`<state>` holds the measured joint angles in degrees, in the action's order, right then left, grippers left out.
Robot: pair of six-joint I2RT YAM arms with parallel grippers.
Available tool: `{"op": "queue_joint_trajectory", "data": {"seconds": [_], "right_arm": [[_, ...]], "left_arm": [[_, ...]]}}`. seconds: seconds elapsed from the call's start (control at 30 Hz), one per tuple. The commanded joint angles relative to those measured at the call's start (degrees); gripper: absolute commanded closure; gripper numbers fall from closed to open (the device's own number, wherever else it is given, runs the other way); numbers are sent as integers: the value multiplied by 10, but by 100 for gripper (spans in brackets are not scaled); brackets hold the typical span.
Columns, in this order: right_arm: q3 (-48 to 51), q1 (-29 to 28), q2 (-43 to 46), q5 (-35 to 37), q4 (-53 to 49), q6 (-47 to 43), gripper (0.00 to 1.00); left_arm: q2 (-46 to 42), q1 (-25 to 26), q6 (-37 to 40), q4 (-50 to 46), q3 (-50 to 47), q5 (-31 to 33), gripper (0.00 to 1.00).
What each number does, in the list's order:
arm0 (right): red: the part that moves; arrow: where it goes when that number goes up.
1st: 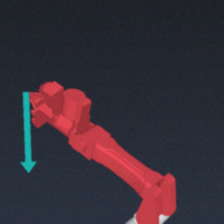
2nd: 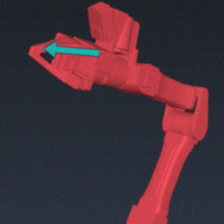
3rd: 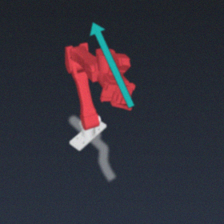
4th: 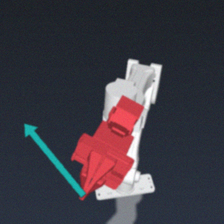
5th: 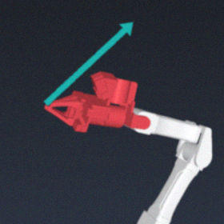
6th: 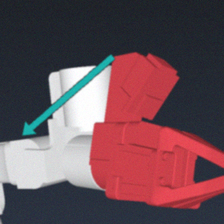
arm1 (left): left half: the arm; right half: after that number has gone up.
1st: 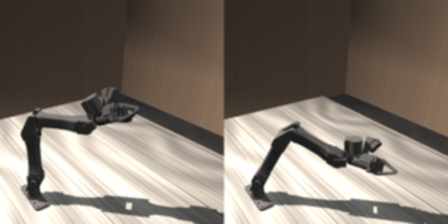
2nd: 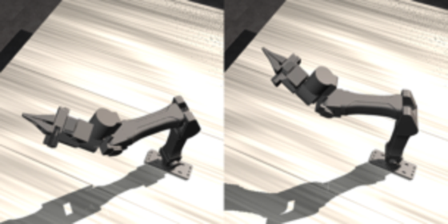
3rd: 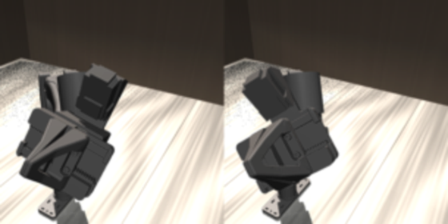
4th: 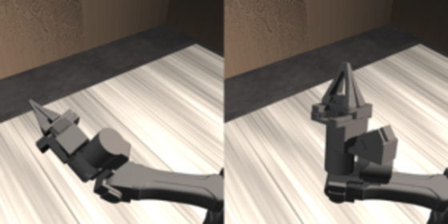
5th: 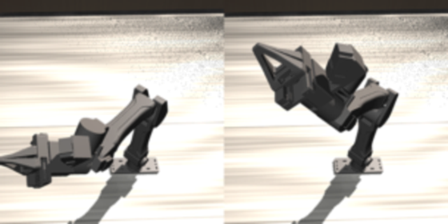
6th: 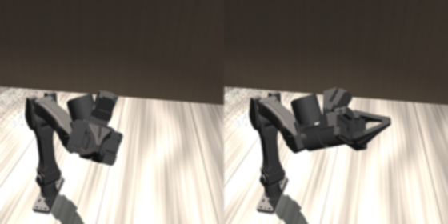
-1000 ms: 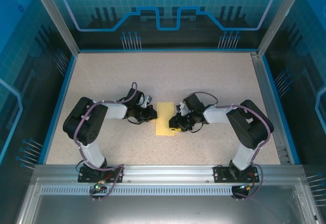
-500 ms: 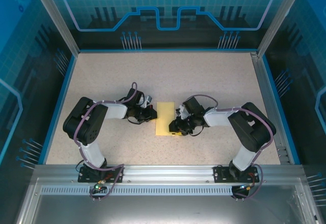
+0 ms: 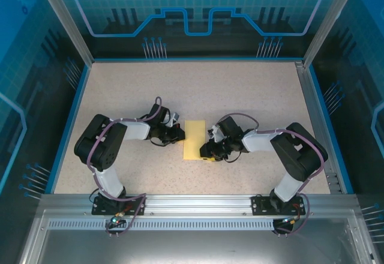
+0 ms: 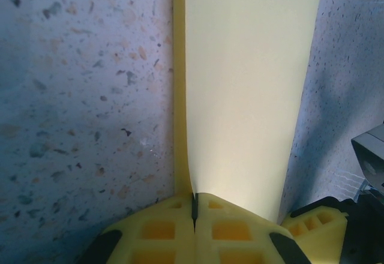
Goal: Fold a paper plane with a square sheet of paper (pick it up from the middle)
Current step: Fold the square sheet of paper in half at the center of the table.
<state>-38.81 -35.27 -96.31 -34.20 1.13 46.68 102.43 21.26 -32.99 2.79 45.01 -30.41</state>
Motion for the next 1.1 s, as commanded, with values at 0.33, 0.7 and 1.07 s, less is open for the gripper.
{"op": "queue_joint_trajectory", "data": {"seconds": [0.33, 0.7, 1.07], "right_arm": [[-34, -20, 146, 134, -157, -68, 65], [-1, -90, 261, 334, -77, -249, 41], [-113, -259, 135, 469, -115, -344, 41]], "left_arm": [[-21, 2, -12, -82, 11, -13, 94], [-84, 2, -25, -160, 73, -45, 93], [-84, 3, -32, -163, 88, -53, 92]]}}
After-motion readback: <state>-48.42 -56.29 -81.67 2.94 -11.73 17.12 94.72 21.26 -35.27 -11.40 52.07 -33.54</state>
